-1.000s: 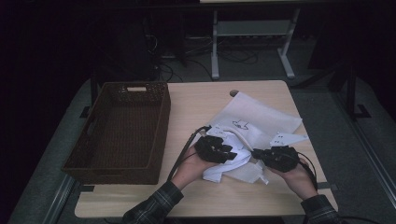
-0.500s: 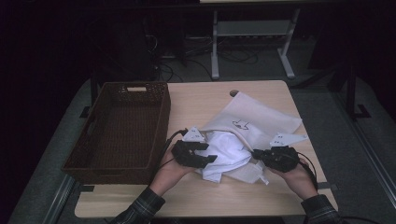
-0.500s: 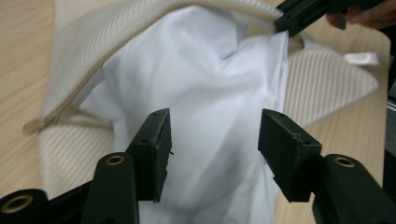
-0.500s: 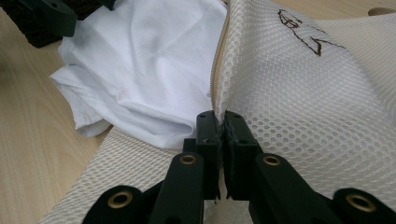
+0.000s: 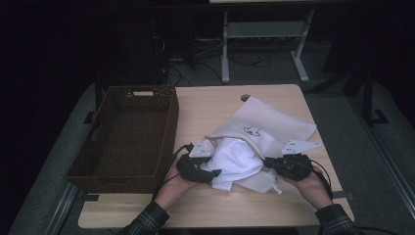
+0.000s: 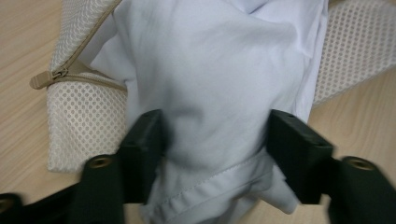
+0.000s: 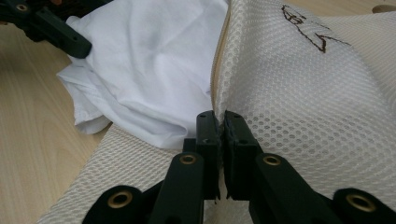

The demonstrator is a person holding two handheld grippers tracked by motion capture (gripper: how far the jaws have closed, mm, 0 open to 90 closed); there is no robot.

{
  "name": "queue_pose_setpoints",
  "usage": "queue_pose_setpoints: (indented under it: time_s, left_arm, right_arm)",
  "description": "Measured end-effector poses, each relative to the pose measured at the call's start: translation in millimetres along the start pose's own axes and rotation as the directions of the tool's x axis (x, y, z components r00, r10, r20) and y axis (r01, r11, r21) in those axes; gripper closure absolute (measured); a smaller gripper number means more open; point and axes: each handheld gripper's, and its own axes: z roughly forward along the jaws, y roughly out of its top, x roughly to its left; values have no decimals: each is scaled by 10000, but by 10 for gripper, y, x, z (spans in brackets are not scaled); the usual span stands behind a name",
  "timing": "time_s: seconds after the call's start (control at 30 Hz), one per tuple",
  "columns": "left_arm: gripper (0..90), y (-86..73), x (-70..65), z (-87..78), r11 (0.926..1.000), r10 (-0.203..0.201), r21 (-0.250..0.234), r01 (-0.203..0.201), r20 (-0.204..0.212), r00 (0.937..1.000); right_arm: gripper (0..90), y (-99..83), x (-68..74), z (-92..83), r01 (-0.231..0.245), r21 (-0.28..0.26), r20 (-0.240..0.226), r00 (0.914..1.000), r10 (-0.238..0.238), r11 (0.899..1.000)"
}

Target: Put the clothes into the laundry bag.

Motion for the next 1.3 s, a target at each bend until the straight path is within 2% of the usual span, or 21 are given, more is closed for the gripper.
queue_pose_setpoints:
  time_s: [0.1, 0.17, 0.23, 0.3, 0.5, 0.83, 1.07, 1.3]
  left_arm:
    - [628, 6, 10, 12, 9999, 130, 46, -130, -73, 9999]
    - [738, 26, 32, 15, 10000, 34, -8, -34, -36, 10000]
    - [802, 57, 35, 3, 9999, 8, -166, -8, 18, 10000]
    - [828, 102, 11, -18, 9994, 136, -309, -136, 0, 9999]
    - [836, 243, -42, -10, 9977, 530, -438, -524, 128, 9985]
    - [845, 502, -146, 150, 9949, 911, -458, -896, 315, 9953]
    - [842, 655, -95, 272, 9965, 747, -398, -732, 361, 9966]
    - [794, 655, 10, 385, 9984, 389, -414, -373, 388, 9985]
  right_arm:
    - [850, 2, 1, 7, 38, 30, -8, 10000, -38, 10000]
    - [850, 3, 5, 14, 71, 40, 11, 10000, -72, 10000]
    - [850, 5, 8, 17, 73, 32, 34, 10000, -73, 10000]
    - [850, 8, 5, 16, 34, 16, 28, 10000, -34, 10000]
    - [850, 22, -5, -1, -87, -154, 36, 10000, 88, 9998]
    - [851, 75, -13, -45, -157, -498, -31, 9999, 156, 9986]
    - [851, 64, -30, -43, -203, -465, -18, 9998, 203, 9987]
    - [851, 53, -46, -38, -223, -401, -3, 9998, 224, 9989]
